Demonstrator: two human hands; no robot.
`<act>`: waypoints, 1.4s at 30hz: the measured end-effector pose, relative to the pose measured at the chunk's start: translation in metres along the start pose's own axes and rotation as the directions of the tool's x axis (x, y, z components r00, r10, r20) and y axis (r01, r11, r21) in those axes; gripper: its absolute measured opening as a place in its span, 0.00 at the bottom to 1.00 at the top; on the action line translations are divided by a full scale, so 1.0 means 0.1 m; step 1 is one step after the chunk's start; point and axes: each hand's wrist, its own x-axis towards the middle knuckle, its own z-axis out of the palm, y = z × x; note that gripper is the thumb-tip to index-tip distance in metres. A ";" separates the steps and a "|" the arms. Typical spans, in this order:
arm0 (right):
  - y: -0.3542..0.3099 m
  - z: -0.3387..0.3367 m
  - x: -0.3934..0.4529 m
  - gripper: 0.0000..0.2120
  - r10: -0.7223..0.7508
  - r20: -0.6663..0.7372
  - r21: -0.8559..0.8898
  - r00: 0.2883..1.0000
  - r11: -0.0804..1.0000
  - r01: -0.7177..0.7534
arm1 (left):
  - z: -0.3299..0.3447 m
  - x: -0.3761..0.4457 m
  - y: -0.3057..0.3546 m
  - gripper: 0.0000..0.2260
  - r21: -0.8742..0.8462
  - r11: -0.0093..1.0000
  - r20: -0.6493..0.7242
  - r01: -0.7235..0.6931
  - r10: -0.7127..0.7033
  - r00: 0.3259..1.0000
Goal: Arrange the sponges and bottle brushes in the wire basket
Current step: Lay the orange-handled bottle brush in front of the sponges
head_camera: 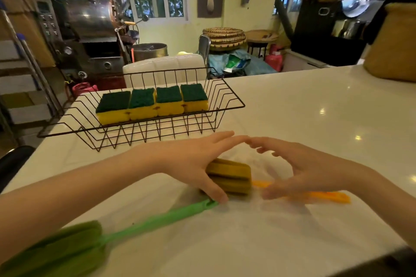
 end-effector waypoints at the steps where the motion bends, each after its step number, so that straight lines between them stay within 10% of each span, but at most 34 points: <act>1: 0.03 0.00 -0.04 0.43 0.015 0.011 -0.036 1.000 0.999 -0.015 | 0.00 0.02 0.01 0.46 0.010 1.000 0.012 -0.011 0.011 1.000; 14: 0.04 -0.10 -0.16 0.08 0.115 0.154 -0.239 0.981 0.968 -0.075 | 0.01 0.15 -0.04 0.35 0.063 0.996 0.096 -0.069 0.063 0.993; 42: -0.85 -0.67 1.58 0.12 -0.261 -0.072 -0.336 0.963 0.915 0.223 | -1.01 -0.74 -1.14 0.25 -0.160 0.960 -0.382 0.231 -0.276 0.882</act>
